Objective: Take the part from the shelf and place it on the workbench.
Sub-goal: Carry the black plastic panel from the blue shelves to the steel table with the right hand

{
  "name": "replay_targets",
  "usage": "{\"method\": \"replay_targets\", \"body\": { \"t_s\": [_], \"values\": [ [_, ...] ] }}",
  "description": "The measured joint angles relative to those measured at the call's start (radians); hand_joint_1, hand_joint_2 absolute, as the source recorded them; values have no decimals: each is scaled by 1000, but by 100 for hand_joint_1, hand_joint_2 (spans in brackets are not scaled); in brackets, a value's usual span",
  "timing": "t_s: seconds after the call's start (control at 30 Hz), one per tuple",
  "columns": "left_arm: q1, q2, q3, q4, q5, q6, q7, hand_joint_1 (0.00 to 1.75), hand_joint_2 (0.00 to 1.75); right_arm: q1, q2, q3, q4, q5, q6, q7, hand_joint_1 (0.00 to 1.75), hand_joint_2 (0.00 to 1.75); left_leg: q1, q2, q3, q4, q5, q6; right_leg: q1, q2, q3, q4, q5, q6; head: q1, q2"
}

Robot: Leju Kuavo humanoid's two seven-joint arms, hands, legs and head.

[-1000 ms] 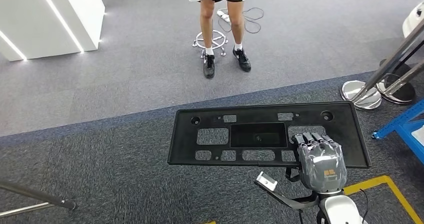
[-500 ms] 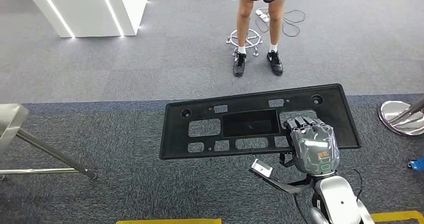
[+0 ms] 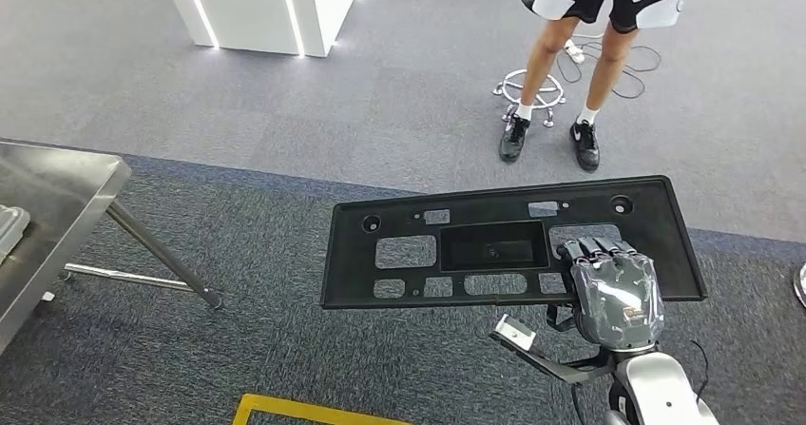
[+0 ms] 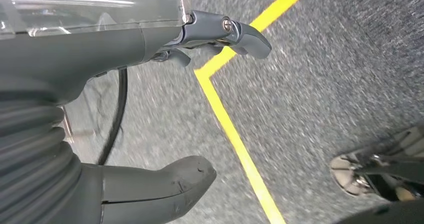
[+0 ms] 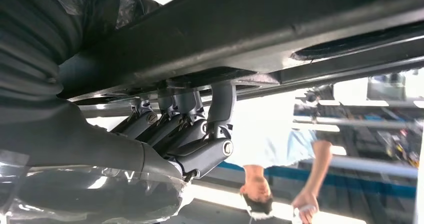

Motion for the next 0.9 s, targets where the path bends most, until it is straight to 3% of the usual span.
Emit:
{"method": "replay_targets", "body": {
  "t_s": [0.03, 0.1, 0.13, 0.2, 0.23, 0.27, 0.33, 0.37, 0.4, 0.47, 0.53, 0.6, 0.63, 0.7, 0.77, 0.83, 0.87, 0.9],
  "values": [
    [0, -3, 1, 0, -4, 3, 0, 0, 175, 7, 0, -6, -5, 5, -4, -1, 157, 175, 1, -11, -7, 6, -3, -6, 0, 9, 4, -13, -1, -3, 0, 0],
    [4, -10, 1, 0, -12, 10, 6, 0, 175, 18, 0, -14, -14, 18, -6, -4, 157, 175, 4, -30, -16, 7, -2, -15, 5, -12, 5, -14, -1, -16, 0, 0],
    [6, -15, 1, 0, -15, 13, 10, 0, 175, 21, 0, -15, -19, 23, -6, -5, 157, 175, 4, -21, -19, 12, -5, -19, 5, -23, 7, -17, 0, -24, 0, 0],
    [6, -24, 1, 1, -19, 18, 15, 0, 175, 28, 0, -19, -29, 28, -6, -5, 157, 175, 2, 37, -44, 68, -40, -25, 6, -49, 11, -22, 0, -37, -1, 0],
    [4, -28, 1, 1, -21, 19, 17, 0, 175, 32, 0, -22, -33, 30, -6, -4, 157, 175, 1, 74, -71, 125, -71, -28, 10, -63, 12, -23, -1, -41, -1, 0],
    [2, -31, 1, 1, -22, 20, 20, 0, 175, 36, 0, -24, -36, 32, -6, -3, 157, 175, 2, 95, -105, 193, -104, -30, 14, -78, 12, -23, -2, -44, -2, 0],
    [0, -37, 1, 1, -23, 23, 27, 0, 175, 43, 0, -27, -39, 35, -5, 0, 157, 175, 4, 107, -151, 285, -134, -30, 21, -108, 13, -23, -5, -48, -2, 0],
    [0, -40, 1, 1, -23, 24, 30, 0, 175, 45, 0, -27, -40, 36, -5, 0, 157, 175, 4, 109, -150, 281, -122, -28, 24, -123, 14, -23, -7, -49, -2, 0],
    [1, -41, 1, 1, -23, 25, 32, 0, 175, 47, 0, -27, -41, 37, -5, 1, 157, 175, 3, 113, -126, 236, -92, -23, 26, -136, 17, -23, -9, -49, -2, 0],
    [2, -43, 1, 1, -23, 25, 34, 0, 175, 49, 1, -28, -46, 38, -5, 2, 157, 175, -9, 159, -53, 98, -33, -9, 28, -159, 24, -23, -14, -46, -2, 0],
    [0, -43, 1, 1, -23, 27, 34, 0, 175, 50, 1, -31, -50, 38, -5, 2, 157, 175, -23, 198, -15, 19, -11, 5, 28, -179, 30, -24, -18, -37, -1, 0],
    [0, -44, 1, 1, -23, 28, 34, 0, 175, 51, 2, -32, -51, 39, -5, 2, 157, 175, -30, 184, -14, 5, -10, 14, 26, -200, 37, -30, -19, -27, -2, 0],
    [1, -45, 1, 1, -24, 28, 35, 0, 175, 51, 2, -32, -52, 40, -4, 2, 157, 175, -28, 170, -7, -5, -4, 18, 24, -195, 43, -30, -22, -22, -1, 0],
    [2, -49, 1, 1, -24, 31, 37, 0, 175, 54, 2, -34, -55, 46, -2, 4, 157, 175, -21, 144, 9, -27, 10, 29, 20, -141, 34, 5, -51, -16, -1, 0],
    [-1, -54, 1, 1, -26, 35, 44, 0, 175, 61, 3, -36, -58, 54, 2, 8, 157, 175, -16, 119, 15, -34, 17, 35, 17, -80, -18, 112, -110, -15, -1, 0],
    [-5, -62, 1, 1, -30, 38, 53, 0, 175, 68, 3, -38, -61, 62, 7, 14, 157, 175, -16, 88, 15, -32, 16, 35, 17, -65, -76, 215, -141, -11, 0, 0],
    [-5, -68, 1, 1, -34, 40, 59, 0, 175, 72, 3, -40, -63, 67, 10, 17, 157, 175, -16, 71, 16, -30, 14, 35, 16, -64, -86, 222, -127, -9, 0, 0],
    [-4, -73, 1, 1, -39, 41, 64, 0, 175, 77, 3, -43, -68, 71, 13, 21, 157, 175, -14, 54, 16, -25, 12, 32, 15, -61, -77, 191, -94, -7, 0, 0]
  ]
}}
